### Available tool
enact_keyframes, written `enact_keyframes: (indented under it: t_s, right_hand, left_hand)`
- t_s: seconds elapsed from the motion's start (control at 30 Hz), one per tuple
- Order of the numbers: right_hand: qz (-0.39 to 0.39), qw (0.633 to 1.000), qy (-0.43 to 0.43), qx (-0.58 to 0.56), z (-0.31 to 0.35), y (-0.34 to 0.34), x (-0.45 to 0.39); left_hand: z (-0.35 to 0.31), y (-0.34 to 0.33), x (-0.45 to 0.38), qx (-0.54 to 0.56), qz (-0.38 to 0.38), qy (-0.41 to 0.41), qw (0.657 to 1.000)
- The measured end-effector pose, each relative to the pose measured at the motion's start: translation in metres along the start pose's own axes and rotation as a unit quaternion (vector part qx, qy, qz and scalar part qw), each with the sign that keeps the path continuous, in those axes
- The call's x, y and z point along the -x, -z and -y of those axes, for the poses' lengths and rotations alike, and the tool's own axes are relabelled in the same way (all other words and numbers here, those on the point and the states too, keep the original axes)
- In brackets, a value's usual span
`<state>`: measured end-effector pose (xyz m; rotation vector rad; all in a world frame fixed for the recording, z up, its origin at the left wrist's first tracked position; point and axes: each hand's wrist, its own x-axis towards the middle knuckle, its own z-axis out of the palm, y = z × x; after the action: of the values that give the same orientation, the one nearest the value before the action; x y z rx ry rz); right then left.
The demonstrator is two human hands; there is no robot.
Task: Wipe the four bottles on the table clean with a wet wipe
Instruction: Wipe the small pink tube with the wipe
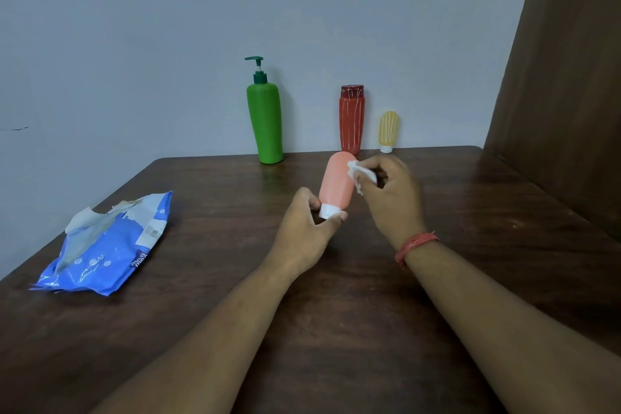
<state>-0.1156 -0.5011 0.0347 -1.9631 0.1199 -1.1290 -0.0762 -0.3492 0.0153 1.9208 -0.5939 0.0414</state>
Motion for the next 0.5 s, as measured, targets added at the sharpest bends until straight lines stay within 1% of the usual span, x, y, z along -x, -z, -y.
enact_keyframes:
  t_s: [0.03, 0.13, 0.17, 0.2, 0.3, 0.33, 0.43, 0.5]
  right_hand:
    - [0.001, 1.0, -0.005, 0.001, 0.0, 0.001, 0.001]
    - [0.111, 0.993, 0.022, 0.04, -0.002, -0.001, 0.01]
    - [0.122, 0.991, 0.031, 0.046, -0.003, -0.003, 0.011]
    - [0.106, 0.993, 0.031, 0.043, -0.003, -0.003, 0.009]
    - [-0.005, 1.0, -0.006, 0.002, 0.002, 0.0, 0.0]
    - [-0.027, 0.999, -0.016, -0.013, 0.003, 0.002, -0.003]
    - [-0.049, 0.998, -0.034, -0.035, -0.001, 0.007, -0.006]
    - [-0.041, 0.998, -0.036, -0.036, -0.004, 0.01, -0.009]
  left_hand:
    - [-0.001, -0.001, 0.0, -0.003, 0.001, 0.0, 1.0]
    - [0.001, 0.004, -0.002, 0.015, -0.028, 0.001, 0.999]
    - [0.002, 0.005, -0.003, 0.019, -0.034, 0.001, 0.999]
    - [0.002, 0.006, -0.003, 0.015, -0.03, -0.001, 0.999]
    - [0.001, 0.002, 0.0, -0.02, 0.004, -0.011, 1.0]
    - [0.0, 0.0, 0.001, -0.028, 0.012, -0.018, 0.999]
    - [0.0, -0.002, 0.0, -0.046, 0.032, -0.034, 0.998]
    - [0.0, -0.002, 0.0, -0.058, 0.041, -0.036, 0.997]
